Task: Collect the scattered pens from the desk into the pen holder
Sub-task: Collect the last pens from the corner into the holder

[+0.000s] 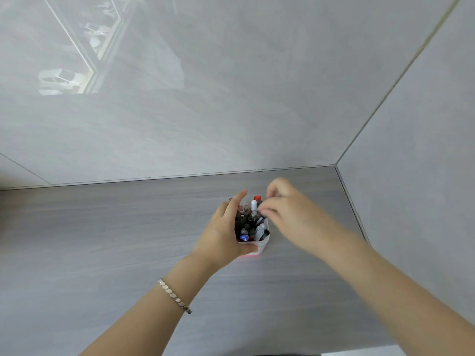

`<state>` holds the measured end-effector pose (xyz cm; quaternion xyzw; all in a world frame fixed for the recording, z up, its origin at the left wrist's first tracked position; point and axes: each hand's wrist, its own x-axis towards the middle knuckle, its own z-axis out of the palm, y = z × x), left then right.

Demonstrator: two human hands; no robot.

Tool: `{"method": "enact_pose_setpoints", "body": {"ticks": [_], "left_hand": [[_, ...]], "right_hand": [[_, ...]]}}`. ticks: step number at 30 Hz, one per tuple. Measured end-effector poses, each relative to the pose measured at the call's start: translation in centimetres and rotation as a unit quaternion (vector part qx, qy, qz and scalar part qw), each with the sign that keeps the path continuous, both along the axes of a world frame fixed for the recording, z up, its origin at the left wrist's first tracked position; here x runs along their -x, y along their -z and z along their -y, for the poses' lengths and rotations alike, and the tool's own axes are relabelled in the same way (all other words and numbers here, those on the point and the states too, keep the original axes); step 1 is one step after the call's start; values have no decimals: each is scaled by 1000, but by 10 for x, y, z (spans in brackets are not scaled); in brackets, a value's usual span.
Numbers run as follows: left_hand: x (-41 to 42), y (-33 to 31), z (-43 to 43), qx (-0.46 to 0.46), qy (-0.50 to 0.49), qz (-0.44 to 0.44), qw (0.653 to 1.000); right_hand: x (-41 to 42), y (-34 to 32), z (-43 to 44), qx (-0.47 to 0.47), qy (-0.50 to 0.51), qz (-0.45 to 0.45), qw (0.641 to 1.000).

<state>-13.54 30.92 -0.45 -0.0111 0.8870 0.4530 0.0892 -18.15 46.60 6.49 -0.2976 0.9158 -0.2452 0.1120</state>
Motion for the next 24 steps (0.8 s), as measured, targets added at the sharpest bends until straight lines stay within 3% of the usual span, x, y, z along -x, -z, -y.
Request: {"method": "enact_pose_setpoints", "body": {"ticks": [3, 6, 8, 10, 15, 20, 24], "left_hand": [[0, 1, 0, 1, -2, -4, 1000], [-1, 2, 0, -4, -4, -9, 1000], [-1, 2, -1, -3, -9, -16, 1000], [-3, 2, -2, 8, -17, -20, 1000], [-6, 2, -7, 64, -33, -20, 997], [-9, 1, -5, 49, -77, -11, 996], [-16, -6, 32, 5, -147, -14, 989]], "right_hand": [[-4, 22, 8, 78, 32, 10, 996], [-11, 45, 2, 162, 132, -71, 975], [-19, 57, 2, 168, 134, -126, 968], [-23, 62, 1, 158, 129, -125, 971], [-25, 57, -14, 99, 62, -33, 993], [-15, 48, -29, 131, 120, 80, 981], [-3, 55, -11, 24, 86, 144, 986]]}}
